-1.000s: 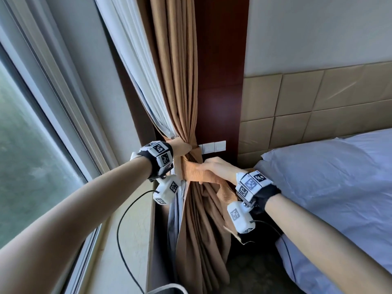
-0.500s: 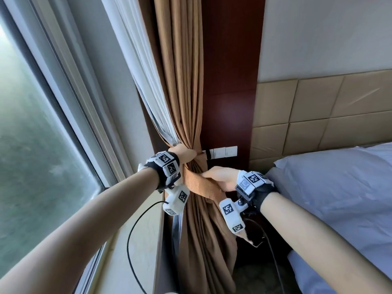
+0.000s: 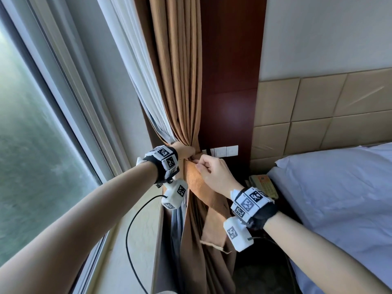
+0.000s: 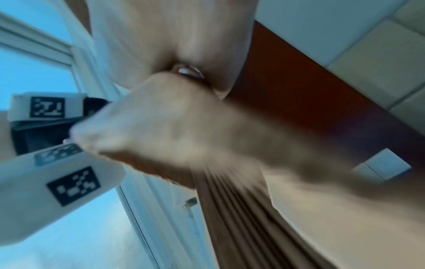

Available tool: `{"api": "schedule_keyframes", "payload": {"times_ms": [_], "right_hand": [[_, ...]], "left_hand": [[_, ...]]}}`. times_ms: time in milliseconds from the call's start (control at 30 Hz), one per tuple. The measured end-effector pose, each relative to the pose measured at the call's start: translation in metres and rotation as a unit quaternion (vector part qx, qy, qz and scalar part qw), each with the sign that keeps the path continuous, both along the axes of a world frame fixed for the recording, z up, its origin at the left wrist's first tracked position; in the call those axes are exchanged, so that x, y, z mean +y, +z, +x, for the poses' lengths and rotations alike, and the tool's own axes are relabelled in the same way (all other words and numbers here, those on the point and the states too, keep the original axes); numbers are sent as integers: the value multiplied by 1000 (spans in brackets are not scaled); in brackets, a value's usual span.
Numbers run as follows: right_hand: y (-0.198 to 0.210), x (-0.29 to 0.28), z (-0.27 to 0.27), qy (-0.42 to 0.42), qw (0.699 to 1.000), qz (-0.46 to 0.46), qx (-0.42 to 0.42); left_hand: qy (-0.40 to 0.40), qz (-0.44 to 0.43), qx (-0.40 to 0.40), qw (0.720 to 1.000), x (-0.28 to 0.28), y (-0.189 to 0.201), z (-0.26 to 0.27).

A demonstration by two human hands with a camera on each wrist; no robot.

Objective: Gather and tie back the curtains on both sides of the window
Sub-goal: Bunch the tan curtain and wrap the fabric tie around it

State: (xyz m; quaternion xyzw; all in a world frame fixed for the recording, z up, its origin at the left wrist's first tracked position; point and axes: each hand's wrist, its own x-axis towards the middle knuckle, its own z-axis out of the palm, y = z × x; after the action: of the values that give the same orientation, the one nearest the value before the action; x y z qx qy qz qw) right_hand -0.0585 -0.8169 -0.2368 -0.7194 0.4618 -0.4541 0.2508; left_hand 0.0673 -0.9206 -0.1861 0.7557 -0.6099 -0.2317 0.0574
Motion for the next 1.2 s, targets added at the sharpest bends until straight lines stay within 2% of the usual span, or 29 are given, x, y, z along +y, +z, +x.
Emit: {"api": "schedule_keyframes", "payload": {"times_ms": [67,133,200,267,300,400,533,700,867,933,1067,1133,1200], "right_hand": [[4,-1,-5,-7,1000,4,-21],[8,4,-6,5,1000,-28,2],[16,13,-8,28,991,-81,103],[30,15,-14,28,967,-119,225],[38,12,-20,20,958,-111,265],[61,-7,-51,-13,950,-26,311],[77,-31,-73,-15,904,16,428],[74,-77,-91,-55,908,2,416],[56,-127,-92,-74,880,-60,466],[52,-147,-83,-88,879,-64,464],[41,-185,-53,-99,919,-16,382],[37,-202,-38,-78,945,37,314],[29,-216,-21,-39,957,69,281]], "left_hand": [[-13,-6,19,1000,1,1,-4],[-12,-4,33,999,3,1,-6],[-36,-6,24,999,3,0,-7],[-63,-14,7,998,-2,-4,-4],[-67,-15,3,998,-4,-6,-2],[-73,-38,6,997,-3,-6,6],[-65,-49,25,996,1,-6,16],[-32,-83,48,995,20,0,22],[-18,-94,55,994,18,-8,22],[-17,-95,58,994,15,-10,21],[-8,-98,46,994,12,-13,21],[-2,-104,41,994,14,-10,21],[-9,-106,36,994,18,-8,22]]}}
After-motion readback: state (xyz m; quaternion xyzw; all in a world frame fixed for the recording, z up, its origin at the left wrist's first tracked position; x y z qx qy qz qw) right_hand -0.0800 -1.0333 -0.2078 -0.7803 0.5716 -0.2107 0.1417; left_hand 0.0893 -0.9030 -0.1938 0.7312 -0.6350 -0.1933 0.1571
